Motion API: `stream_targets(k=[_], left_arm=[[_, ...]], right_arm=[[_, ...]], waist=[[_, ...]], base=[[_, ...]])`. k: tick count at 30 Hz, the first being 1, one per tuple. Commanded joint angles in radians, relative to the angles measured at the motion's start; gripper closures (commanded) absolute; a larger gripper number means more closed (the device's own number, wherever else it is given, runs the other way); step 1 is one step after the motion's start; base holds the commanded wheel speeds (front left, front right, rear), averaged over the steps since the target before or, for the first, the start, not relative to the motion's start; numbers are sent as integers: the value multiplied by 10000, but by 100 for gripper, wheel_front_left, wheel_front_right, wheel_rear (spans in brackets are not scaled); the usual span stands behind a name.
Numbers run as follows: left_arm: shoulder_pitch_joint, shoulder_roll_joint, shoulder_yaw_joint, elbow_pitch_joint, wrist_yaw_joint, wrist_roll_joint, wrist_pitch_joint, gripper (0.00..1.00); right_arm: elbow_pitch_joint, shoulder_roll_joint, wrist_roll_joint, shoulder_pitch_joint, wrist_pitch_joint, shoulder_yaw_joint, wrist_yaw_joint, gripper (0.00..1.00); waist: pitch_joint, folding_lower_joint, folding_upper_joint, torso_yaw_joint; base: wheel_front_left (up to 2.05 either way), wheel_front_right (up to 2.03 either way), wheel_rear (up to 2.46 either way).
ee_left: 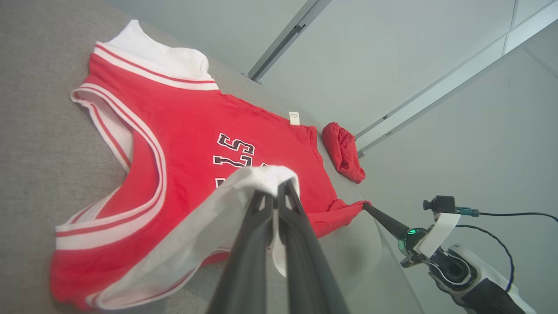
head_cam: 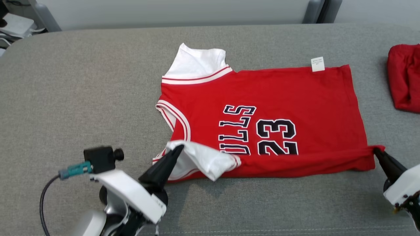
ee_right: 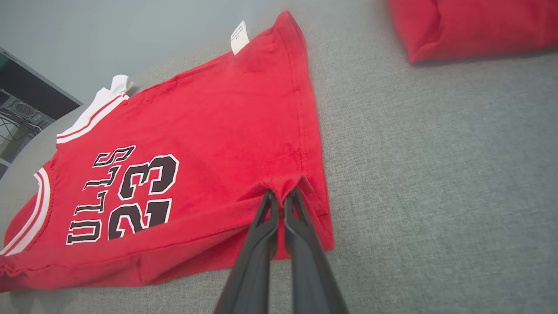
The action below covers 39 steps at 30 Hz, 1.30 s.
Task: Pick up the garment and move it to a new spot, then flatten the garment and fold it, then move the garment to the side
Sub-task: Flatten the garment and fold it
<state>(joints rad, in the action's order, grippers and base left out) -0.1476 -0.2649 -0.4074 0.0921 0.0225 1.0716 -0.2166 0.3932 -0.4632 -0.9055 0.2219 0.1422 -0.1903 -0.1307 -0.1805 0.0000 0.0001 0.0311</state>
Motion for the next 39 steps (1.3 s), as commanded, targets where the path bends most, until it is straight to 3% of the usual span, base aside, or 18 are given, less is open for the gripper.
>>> stream_targets(k=[1, 17, 21, 25, 26, 27, 32, 39], left_arm=[[-843, 4, 409, -58, 161, -13, 160, 100], [-3377, 986, 409, -4142, 682, -834, 1774, 100], [-3784, 1146, 298, -4982, 797, -982, 2088, 100], [-4167, 1257, 129, -5870, 880, -1152, 2319, 11], [-4254, 1275, 96, -6087, 898, -1189, 2385, 0], [-4331, 1301, 67, -6277, 920, -1209, 2466, 0], [-4610, 1350, 32, -7045, 910, -1565, 3459, 0], [-3881, 1214, 125, -7007, 106, -2505, 4629, 0]], right_arm=[[-24, -292, 77, 389, 18, -150, 0, 100], [1722, -153, 461, 2294, -719, -1502, 0, 100], [2166, -130, 413, 2543, -1166, -1839, 0, 86], [2590, -116, 325, 2761, -1566, -2143, 0, 58], [2700, -117, 324, 2811, -1667, -2225, 0, 24], [2822, -115, 334, 2863, -1810, -2275, 0, 0], [3318, 9, 670, 3081, -3450, -2349, 0, 0], [2788, 564, 1498, 2435, -4031, -1591, 0, 0]], waist=[[-207, 0, -1, -43], [-992, 0, -1, 34], [-1078, 0, -1, 40], [-1126, 0, -1, 43], [-1122, 0, -1, 50], [-1111, 0, -1, 58], [-961, 0, -1, 96], [-577, 0, -1, 181]], base=[[0, 0, 0], [0, 0, 0], [0, 0, 0], [0, 0, 0], [0, 0, 0], [0, 0, 0], [0, 0, 0], [0, 0, 0]])
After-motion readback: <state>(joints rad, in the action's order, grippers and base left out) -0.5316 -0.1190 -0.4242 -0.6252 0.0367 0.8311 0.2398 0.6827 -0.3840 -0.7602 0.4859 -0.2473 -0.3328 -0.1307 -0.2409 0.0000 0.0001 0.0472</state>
